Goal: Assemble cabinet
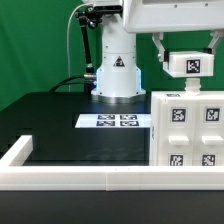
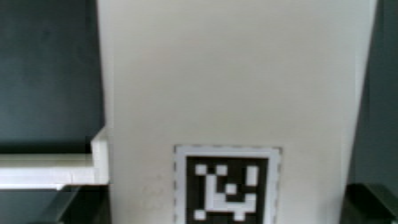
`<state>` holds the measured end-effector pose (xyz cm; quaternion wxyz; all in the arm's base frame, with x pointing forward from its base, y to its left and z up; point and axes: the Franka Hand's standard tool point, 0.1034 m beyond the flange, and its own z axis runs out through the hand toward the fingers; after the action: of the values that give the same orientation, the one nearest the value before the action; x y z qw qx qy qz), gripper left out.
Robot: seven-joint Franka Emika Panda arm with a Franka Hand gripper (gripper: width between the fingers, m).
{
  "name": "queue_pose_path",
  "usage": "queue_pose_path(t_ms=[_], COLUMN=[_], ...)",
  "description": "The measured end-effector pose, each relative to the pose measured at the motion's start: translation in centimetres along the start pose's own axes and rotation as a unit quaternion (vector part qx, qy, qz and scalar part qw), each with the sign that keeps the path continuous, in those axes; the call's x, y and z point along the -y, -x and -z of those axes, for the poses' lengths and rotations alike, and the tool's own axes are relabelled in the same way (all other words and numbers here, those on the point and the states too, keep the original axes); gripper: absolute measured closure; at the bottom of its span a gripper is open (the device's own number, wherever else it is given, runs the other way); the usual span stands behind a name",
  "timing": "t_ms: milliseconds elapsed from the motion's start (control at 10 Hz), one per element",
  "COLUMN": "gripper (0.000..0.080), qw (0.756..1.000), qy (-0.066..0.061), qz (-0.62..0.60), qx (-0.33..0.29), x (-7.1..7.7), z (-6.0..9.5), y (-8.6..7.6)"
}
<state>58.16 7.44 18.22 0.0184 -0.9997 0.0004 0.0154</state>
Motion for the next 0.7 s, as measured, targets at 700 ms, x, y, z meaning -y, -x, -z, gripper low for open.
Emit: queue_pose_path(t_ms=[700], gripper=[0.0239], qw=[1.000], qy=[0.001], qz=[0.020], qx=[0.002], x=[0.4], z=[-0.5], y=[-1.3])
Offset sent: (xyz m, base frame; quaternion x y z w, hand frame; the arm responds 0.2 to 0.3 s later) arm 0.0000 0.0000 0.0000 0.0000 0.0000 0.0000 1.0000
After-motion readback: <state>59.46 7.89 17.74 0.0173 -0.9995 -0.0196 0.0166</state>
